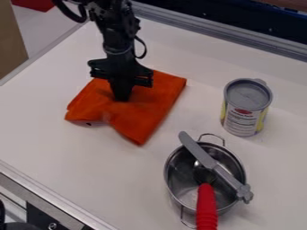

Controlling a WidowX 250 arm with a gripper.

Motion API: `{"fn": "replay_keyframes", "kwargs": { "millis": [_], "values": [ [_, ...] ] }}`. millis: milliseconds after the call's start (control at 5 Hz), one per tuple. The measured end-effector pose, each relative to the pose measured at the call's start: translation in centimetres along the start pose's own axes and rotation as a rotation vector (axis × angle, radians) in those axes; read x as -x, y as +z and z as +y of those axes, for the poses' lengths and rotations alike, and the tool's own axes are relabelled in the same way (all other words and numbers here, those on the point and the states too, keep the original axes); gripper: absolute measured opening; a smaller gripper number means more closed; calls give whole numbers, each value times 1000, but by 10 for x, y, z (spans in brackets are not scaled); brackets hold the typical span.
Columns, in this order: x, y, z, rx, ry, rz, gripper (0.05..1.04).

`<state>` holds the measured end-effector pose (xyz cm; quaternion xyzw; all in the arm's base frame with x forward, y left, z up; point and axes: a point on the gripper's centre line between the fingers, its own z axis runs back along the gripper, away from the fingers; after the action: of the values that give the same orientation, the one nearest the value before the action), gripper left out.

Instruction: Push the orange cloth to upper left side of the table

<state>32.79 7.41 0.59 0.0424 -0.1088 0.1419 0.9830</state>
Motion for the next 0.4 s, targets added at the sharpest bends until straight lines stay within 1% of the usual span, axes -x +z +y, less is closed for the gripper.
{"fn": "replay_keyframes", "kwargs": {
  "millis": [200,400],
  "values": [
    [-22,-3,-15,11,37,-35,52],
    [-35,-4,-23,-8,34,-34,52]
  ]
}}
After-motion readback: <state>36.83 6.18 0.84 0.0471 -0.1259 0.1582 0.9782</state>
